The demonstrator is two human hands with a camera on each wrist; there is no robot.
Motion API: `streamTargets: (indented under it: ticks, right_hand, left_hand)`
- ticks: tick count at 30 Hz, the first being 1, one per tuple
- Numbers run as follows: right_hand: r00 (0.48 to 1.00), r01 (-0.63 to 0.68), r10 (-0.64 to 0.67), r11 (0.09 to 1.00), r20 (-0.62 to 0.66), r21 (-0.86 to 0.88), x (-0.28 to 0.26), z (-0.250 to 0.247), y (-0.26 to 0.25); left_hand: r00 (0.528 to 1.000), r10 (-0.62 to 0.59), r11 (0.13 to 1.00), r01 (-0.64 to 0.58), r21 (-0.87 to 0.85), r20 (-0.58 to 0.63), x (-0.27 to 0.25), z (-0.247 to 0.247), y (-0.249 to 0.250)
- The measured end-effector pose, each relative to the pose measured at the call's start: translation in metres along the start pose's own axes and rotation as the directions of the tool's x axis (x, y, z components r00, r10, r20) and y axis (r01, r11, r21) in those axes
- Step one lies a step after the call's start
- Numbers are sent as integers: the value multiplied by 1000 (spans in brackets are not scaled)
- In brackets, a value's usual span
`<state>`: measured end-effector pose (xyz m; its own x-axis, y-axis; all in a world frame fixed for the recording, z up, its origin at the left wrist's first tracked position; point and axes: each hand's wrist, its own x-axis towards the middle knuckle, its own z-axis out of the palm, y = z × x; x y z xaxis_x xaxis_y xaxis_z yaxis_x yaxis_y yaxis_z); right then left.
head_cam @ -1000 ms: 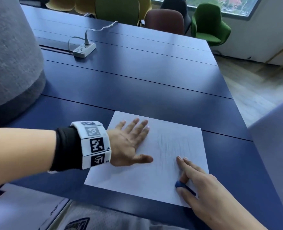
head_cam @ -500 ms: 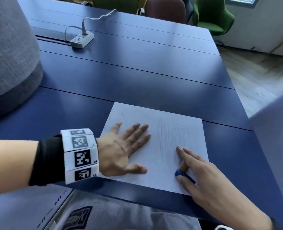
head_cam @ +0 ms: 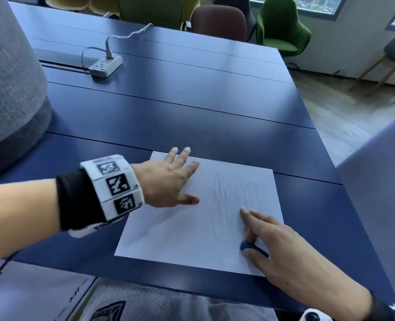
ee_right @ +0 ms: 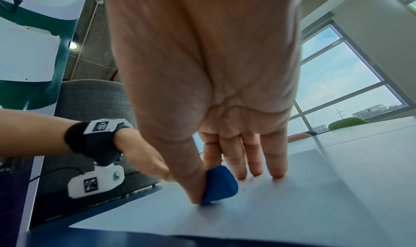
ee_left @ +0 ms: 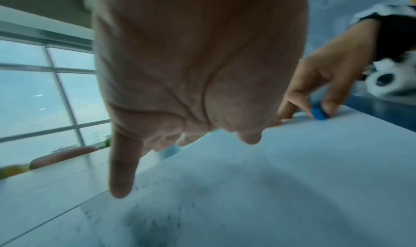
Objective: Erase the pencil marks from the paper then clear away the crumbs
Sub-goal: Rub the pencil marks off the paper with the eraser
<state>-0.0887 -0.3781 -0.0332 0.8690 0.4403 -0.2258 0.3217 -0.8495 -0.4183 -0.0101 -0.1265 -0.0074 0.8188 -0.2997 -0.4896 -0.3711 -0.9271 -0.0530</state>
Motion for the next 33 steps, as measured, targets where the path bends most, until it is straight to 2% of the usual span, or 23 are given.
streamTargets:
  ticks: [3, 7, 10, 13, 21, 24, 28, 33]
  right_hand:
    - [1000, -6, 6, 1000, 5, -22, 1, -4, -7]
    - [1000, 14, -13, 999, 15, -53, 8, -23, -19]
    - [996, 10, -14, 999, -83, -51, 32, -44, -23]
    - [985, 67, -69, 998, -159, -15, 71, -55, -19]
    - [979, 137, -152, 983, -133, -120, 142, -56, -7]
    - [980, 149, -166, 978, -108, -148, 146, -55, -7]
    - [974, 223, -224, 964, 9, -142, 142, -55, -11]
    - [979, 191, -201, 964, -39, -185, 150, -58, -11]
  left_hand:
    - [999, 28, 999, -28, -32, 23, 21, -14, 1]
    - [999, 42, 998, -43, 38, 32, 36, -20, 1]
    - [999, 39, 998, -41, 51, 26, 39, -19, -1]
    - [999, 24, 999, -25, 31, 27, 41, -15, -5]
    - [999, 34, 999, -35, 26, 11, 41, -14, -5]
    - [999, 42, 999, -42, 21, 3, 40, -15, -6]
    - [999, 46, 999, -46, 17, 3, 40, -15, -6]
    - [999, 47, 999, -47, 14, -8, 42, -15, -6]
